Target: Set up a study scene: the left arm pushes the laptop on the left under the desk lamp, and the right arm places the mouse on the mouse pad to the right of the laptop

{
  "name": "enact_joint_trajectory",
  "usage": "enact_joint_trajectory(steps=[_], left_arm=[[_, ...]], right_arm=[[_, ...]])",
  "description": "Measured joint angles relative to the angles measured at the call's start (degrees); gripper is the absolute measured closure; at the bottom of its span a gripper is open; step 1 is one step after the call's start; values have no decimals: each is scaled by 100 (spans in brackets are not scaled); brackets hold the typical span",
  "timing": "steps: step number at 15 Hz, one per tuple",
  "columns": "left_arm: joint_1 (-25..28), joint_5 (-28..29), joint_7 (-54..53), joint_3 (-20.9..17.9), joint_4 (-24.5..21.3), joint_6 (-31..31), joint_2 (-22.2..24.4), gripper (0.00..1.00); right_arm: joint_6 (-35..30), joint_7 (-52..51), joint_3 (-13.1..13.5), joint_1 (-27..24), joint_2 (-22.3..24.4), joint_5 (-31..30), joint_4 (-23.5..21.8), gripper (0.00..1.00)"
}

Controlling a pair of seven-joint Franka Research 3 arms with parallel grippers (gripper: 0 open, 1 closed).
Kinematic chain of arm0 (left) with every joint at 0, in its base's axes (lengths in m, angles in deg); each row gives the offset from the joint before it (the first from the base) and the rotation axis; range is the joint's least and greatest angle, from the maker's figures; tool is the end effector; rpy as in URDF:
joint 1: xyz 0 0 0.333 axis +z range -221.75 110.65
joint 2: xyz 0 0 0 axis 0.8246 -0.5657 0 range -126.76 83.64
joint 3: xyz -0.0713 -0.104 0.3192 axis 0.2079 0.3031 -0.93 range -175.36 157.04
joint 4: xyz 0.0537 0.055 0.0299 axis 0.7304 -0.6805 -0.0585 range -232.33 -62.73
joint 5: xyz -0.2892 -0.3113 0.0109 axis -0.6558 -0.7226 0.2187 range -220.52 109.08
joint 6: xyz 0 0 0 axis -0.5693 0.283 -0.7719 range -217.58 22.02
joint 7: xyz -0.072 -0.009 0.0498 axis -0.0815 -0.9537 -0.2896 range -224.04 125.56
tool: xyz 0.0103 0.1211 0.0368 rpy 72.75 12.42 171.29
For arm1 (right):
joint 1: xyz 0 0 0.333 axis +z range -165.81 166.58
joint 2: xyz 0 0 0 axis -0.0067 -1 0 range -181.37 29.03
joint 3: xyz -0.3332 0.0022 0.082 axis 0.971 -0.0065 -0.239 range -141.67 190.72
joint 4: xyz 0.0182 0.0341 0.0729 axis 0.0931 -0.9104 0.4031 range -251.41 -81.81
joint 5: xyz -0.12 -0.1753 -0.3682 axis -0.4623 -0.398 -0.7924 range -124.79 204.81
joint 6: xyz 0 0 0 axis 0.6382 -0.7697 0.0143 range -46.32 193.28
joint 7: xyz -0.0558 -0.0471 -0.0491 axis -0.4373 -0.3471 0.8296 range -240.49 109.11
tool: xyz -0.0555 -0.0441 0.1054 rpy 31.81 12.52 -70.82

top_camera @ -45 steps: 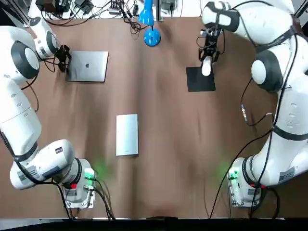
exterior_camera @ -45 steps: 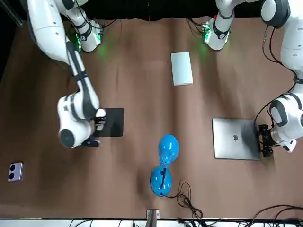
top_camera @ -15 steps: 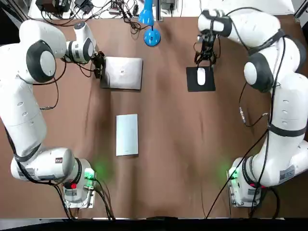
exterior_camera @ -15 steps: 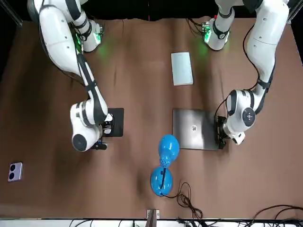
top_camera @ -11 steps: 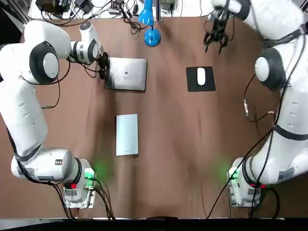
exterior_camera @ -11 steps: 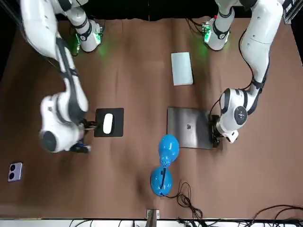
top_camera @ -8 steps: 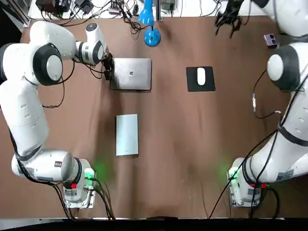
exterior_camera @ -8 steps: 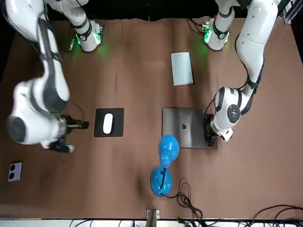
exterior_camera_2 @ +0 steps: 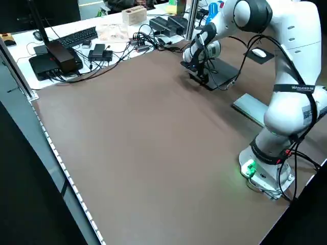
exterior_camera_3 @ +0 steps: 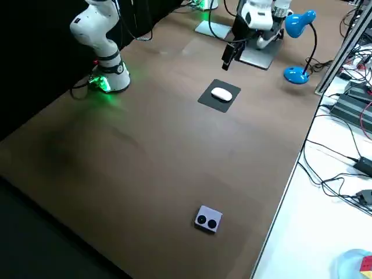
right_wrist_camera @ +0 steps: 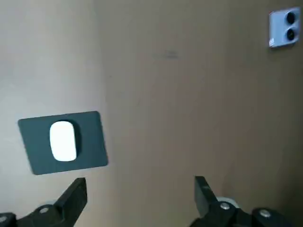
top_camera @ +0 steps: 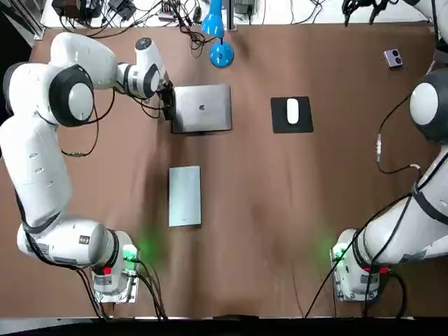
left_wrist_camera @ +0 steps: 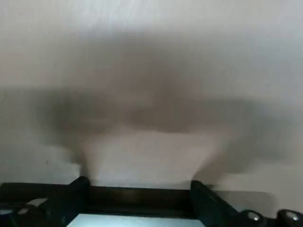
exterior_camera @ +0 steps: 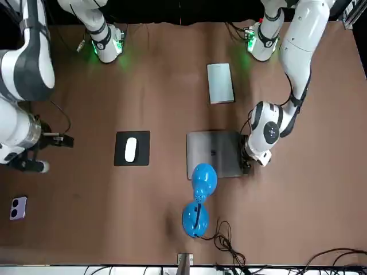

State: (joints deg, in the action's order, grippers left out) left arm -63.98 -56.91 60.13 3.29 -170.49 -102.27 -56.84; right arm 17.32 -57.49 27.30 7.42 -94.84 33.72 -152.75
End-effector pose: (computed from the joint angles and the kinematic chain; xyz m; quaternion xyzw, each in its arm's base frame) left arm 0.5952 -0.2277 0.1282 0.6945 0.7163 -0.0596 0.0322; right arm 0.6811 0.0414 0.5317 0.9955 -0.0309 -0.0576 0.0692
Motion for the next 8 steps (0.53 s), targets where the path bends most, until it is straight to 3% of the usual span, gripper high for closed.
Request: enact_joint_trajectory(steps=[8], left_arm=[[-702,-109,240,24,123,-154,-110,0]], right_arm=[[-290,-482,36,-473,671,572,-3,0]])
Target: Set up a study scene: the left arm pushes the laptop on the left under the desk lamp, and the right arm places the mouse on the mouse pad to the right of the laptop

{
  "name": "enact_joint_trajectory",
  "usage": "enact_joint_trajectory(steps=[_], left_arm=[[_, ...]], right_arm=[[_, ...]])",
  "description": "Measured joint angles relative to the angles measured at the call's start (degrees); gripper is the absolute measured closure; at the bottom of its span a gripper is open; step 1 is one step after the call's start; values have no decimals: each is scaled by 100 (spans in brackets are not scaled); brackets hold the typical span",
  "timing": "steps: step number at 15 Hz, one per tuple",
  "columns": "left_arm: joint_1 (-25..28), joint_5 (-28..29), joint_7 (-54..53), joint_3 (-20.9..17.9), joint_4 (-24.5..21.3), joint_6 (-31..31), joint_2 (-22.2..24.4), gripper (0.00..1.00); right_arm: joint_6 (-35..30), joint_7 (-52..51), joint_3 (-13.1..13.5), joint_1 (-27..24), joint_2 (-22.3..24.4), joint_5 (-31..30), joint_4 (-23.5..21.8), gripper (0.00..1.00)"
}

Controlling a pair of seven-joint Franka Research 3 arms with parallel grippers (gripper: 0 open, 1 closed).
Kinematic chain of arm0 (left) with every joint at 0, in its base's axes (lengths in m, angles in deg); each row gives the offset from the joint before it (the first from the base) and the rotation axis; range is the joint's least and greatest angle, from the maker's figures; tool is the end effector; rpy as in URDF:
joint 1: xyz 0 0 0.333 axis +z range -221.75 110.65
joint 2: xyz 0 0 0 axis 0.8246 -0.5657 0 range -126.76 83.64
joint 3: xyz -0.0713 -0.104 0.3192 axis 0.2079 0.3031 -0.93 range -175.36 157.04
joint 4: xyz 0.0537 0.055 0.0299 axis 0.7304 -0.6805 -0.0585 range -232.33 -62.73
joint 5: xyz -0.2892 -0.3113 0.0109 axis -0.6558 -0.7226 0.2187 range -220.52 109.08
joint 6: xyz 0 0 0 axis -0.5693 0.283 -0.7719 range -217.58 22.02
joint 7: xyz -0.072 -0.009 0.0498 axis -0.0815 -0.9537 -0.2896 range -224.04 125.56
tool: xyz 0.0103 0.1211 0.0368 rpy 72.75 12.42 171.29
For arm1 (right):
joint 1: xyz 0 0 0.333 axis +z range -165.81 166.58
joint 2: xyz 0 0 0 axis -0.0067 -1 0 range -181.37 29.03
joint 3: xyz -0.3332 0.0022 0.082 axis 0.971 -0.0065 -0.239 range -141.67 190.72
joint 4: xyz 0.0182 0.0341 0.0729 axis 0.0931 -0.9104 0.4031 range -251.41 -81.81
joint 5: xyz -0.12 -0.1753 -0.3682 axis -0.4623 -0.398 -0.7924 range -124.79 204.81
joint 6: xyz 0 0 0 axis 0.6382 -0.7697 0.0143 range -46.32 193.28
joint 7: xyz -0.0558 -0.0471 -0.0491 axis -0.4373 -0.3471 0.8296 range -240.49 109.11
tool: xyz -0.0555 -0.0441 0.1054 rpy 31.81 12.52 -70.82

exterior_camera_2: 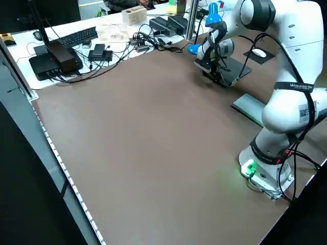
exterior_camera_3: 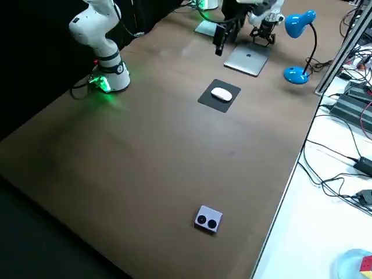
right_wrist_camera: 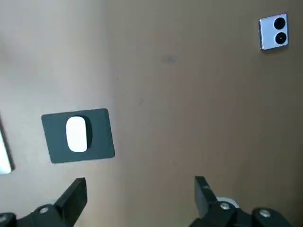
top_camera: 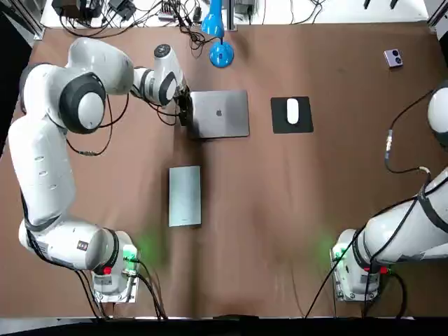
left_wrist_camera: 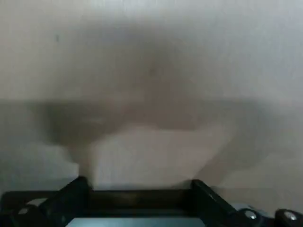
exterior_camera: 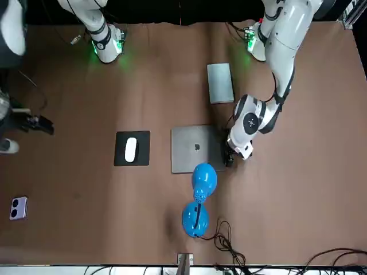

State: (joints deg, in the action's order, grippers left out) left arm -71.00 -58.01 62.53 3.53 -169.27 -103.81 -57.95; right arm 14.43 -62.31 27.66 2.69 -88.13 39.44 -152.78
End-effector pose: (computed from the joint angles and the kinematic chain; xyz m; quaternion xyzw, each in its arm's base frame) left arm 0.5701 -0.3040 0.1267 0.7162 0.6936 -0.0640 0.0431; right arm 0.6478 -0.0069 0.6046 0.9988 -0.0364 -0.0317 0.0113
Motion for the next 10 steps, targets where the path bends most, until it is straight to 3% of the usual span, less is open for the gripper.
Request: enact_joint_trajectory(steps=[10], left_arm=[[-305,-39,58,0,421,1,-281,0]], right_arm=[[-792,-295,-8,-284,717,68,-36,0]])
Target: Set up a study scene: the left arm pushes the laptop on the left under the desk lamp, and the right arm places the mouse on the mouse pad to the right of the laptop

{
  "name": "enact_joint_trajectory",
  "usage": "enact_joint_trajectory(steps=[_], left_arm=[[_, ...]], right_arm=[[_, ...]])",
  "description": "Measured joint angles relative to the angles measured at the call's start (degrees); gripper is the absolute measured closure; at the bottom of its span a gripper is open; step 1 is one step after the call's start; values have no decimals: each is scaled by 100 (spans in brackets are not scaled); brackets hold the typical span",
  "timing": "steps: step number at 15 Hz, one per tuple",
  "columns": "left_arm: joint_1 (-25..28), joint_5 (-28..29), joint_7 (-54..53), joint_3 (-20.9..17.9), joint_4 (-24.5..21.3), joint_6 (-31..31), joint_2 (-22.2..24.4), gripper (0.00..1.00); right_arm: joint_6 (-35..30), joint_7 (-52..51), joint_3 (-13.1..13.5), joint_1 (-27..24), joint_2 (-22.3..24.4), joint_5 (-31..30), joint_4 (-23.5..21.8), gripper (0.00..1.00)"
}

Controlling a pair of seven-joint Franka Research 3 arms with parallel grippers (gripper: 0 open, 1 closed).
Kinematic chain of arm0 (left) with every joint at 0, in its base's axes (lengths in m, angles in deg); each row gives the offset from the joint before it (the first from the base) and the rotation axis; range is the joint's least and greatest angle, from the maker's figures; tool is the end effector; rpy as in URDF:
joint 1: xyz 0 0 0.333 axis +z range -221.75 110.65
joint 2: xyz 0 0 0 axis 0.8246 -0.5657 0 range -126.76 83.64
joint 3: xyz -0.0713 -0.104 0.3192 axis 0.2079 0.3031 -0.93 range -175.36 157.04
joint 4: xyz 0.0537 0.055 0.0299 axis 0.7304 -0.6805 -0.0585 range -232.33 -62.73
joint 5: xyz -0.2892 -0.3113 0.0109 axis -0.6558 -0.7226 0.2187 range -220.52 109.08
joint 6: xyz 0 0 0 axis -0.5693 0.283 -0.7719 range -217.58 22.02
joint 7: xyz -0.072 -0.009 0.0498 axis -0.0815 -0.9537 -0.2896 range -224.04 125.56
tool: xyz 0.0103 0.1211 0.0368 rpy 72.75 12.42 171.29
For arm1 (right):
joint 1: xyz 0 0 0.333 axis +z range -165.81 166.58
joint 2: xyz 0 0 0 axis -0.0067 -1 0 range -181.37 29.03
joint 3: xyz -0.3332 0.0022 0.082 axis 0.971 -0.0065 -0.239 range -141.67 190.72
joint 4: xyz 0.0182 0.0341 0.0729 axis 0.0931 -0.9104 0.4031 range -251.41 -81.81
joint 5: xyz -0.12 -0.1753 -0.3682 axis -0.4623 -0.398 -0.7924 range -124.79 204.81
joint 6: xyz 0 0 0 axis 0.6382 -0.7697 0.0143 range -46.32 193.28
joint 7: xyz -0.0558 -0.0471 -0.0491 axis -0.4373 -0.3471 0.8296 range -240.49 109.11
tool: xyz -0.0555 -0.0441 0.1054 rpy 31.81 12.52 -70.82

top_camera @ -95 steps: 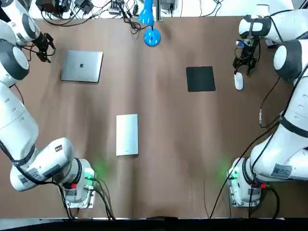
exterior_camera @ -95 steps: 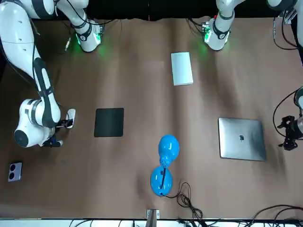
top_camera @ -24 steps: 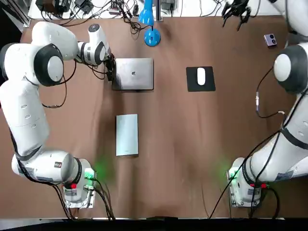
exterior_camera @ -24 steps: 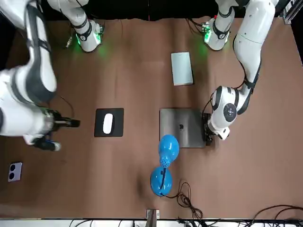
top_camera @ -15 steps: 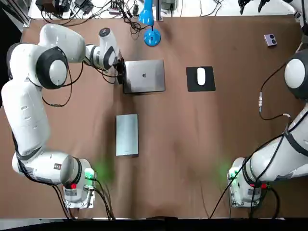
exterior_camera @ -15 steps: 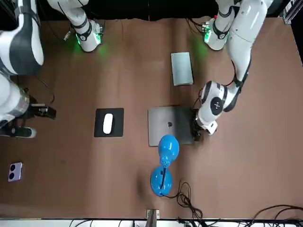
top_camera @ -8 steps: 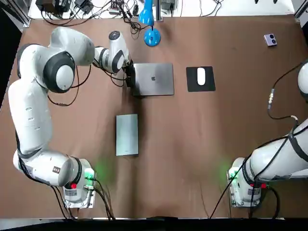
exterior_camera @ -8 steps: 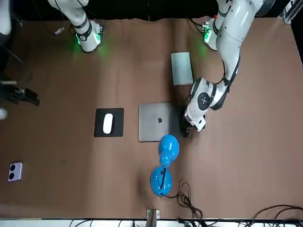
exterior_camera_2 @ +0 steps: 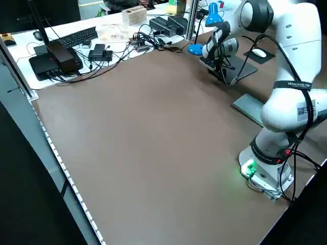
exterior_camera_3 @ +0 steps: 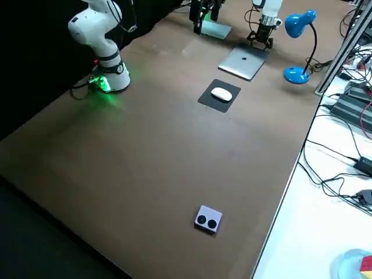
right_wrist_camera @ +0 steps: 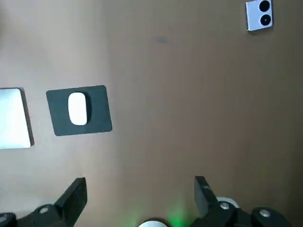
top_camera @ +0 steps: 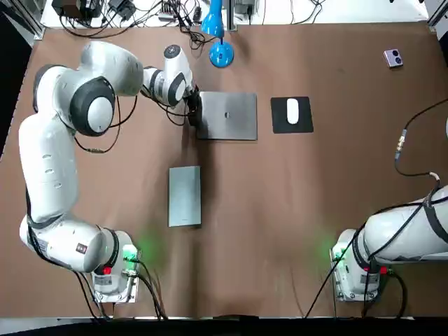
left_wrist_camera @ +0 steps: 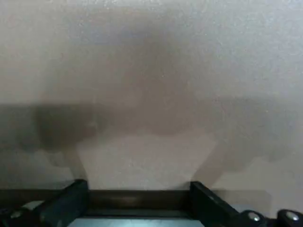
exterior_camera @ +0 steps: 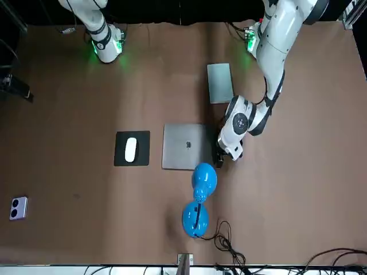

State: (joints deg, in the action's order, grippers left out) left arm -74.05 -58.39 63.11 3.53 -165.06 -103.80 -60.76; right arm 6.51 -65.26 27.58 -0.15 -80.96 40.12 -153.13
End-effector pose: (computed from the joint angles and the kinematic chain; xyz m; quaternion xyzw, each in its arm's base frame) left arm 0.5733 -0.3425 0.1232 0.7257 0.6826 -0.0670 0.0546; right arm 0.5903 -0.0352 0.6683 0.9985 -0.0348 -0.0416 0.0001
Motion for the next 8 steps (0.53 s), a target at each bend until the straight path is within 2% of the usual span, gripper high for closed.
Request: enact_joint_trajectory(steps=[2,8], left_arm=[[27,0,-75,4,4,12,0,0],[1030,4,-1461,-11,136,807,215,0]], right_arm=[[78,2,-16,54,29,10,-73,0],[-26,2,-22,78,125,10,-207,0]])
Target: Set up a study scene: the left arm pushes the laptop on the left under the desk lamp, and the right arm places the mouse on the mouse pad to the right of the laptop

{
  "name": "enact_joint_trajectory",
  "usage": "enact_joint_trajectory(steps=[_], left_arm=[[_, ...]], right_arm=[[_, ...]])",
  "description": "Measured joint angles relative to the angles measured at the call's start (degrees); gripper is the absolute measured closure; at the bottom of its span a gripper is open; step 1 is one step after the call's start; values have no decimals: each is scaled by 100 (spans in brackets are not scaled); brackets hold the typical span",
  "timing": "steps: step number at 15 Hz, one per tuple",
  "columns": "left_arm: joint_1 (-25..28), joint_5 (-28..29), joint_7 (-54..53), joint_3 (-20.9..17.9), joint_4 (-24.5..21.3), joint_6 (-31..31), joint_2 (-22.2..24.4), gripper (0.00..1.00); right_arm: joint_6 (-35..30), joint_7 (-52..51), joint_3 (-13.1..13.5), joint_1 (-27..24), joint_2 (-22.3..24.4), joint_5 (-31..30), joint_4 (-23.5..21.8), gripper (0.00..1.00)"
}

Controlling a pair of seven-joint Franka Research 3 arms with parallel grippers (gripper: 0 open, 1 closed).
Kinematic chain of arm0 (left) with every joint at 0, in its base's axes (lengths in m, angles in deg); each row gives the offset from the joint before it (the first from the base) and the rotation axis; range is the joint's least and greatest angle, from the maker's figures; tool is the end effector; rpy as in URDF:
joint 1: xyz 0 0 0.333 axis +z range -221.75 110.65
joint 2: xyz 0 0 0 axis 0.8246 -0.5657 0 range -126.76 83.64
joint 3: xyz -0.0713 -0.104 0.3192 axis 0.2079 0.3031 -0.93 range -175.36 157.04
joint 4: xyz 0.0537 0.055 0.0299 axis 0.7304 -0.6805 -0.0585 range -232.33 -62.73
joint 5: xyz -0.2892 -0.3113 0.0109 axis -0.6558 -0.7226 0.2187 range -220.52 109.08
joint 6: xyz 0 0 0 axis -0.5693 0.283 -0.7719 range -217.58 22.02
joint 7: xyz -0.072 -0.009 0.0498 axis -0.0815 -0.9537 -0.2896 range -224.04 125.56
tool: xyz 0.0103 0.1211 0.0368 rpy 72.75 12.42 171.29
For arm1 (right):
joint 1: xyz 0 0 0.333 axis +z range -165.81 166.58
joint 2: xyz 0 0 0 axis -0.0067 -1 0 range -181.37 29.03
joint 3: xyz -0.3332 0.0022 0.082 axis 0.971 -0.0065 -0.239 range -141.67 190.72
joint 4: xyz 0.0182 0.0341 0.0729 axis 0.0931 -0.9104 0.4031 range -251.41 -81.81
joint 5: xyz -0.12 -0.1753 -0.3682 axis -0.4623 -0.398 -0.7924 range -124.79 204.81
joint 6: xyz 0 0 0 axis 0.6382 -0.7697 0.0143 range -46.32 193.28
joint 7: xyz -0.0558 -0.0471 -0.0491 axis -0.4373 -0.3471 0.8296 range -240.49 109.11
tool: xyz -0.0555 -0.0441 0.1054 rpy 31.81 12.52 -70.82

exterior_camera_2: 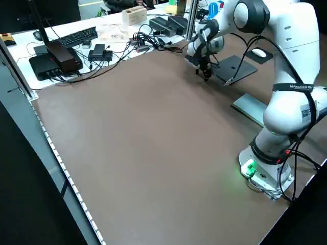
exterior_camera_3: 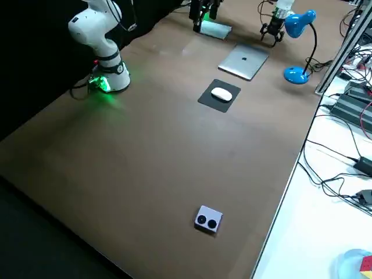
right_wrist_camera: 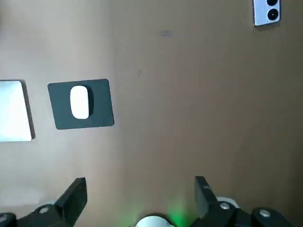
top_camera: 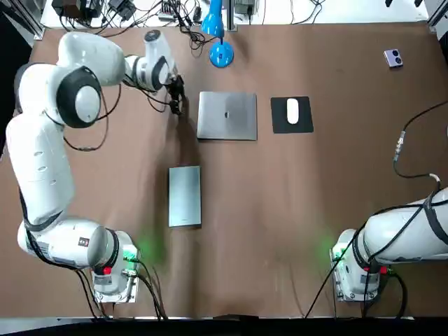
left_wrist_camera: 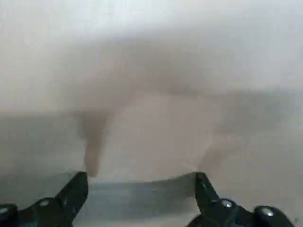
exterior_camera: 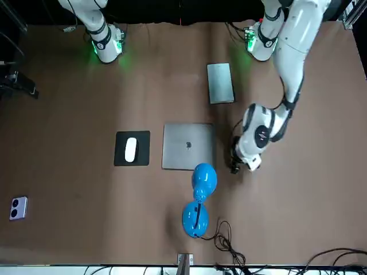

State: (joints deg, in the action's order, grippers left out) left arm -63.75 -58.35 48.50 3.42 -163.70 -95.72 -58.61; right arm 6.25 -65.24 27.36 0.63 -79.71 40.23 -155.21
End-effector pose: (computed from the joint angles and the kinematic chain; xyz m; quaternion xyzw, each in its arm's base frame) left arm 0.6254 -0.2334 0.1442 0.7552 0.6506 -0.0731 0.0328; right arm 0.5828 -0.0248 0.6633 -0.9984 0.0261 0.0511 0.0014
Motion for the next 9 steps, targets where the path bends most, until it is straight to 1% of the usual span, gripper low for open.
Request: enact_joint_trajectory(steps=[6,7,9], left_arm=[[724,363,-793,-11,7,289,276,0],[837,364,-1018,-14,21,341,358,0],[1120,385,-1760,-19,103,685,584,0]], right_arm=[[20,0,8,-6,3,0,-92,0],[25,-1,6,-6,3,0,-106,0],[51,-1,7,-6,3,0,-127,0]])
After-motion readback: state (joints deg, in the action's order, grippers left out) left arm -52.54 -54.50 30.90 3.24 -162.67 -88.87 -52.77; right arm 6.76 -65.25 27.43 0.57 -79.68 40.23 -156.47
